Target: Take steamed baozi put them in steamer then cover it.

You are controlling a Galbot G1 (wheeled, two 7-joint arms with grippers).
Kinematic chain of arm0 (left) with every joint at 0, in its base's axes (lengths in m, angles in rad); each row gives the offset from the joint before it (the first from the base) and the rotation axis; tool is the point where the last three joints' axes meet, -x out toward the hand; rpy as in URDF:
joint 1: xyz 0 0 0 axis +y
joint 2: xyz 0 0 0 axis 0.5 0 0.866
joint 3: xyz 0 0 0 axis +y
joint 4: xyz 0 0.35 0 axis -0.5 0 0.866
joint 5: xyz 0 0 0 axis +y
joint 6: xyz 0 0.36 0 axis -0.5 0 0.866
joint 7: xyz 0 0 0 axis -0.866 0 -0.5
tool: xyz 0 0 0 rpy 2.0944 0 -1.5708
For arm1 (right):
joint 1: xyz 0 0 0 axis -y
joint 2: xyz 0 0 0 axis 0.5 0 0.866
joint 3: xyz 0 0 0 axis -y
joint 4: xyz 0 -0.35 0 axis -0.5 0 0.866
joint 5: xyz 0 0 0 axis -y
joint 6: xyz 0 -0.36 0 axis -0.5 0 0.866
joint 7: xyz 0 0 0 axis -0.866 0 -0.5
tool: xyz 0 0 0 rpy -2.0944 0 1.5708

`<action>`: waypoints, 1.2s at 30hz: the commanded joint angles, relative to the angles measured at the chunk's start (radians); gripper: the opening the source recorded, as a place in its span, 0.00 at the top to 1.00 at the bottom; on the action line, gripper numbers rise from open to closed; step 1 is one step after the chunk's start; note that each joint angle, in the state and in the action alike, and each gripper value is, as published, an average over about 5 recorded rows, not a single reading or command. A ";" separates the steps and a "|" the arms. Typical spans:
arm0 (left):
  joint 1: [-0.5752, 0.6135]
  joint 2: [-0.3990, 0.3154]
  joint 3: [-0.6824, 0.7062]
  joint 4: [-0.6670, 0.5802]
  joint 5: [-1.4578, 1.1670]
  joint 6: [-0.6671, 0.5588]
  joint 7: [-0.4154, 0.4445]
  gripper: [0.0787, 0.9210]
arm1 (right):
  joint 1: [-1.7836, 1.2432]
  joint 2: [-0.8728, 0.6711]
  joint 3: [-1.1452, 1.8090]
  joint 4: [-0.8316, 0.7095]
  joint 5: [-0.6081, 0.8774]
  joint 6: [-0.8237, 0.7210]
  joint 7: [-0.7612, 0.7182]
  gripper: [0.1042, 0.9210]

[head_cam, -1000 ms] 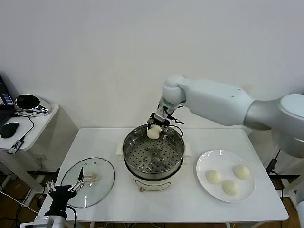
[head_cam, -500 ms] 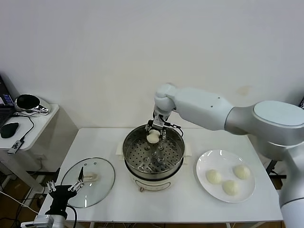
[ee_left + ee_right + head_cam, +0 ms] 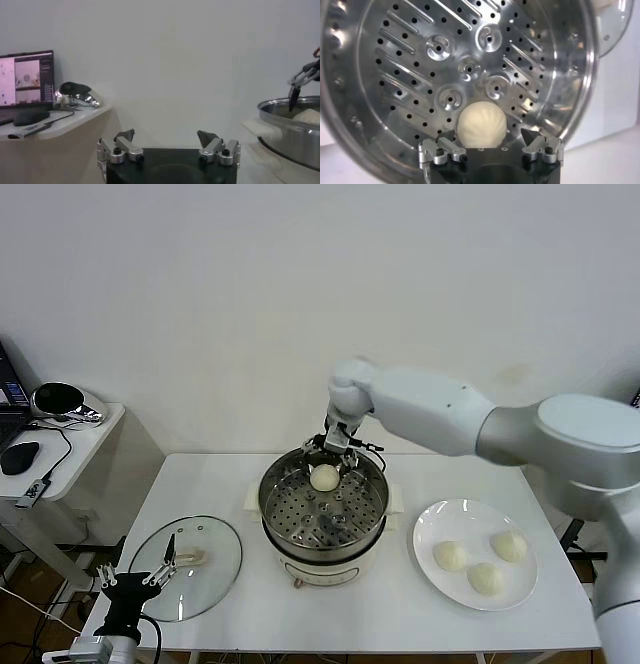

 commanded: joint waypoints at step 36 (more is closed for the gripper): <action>-0.001 0.008 0.028 -0.012 0.031 -0.011 0.005 0.12 | -0.268 -0.918 0.127 0.634 0.171 -1.002 0.040 0.12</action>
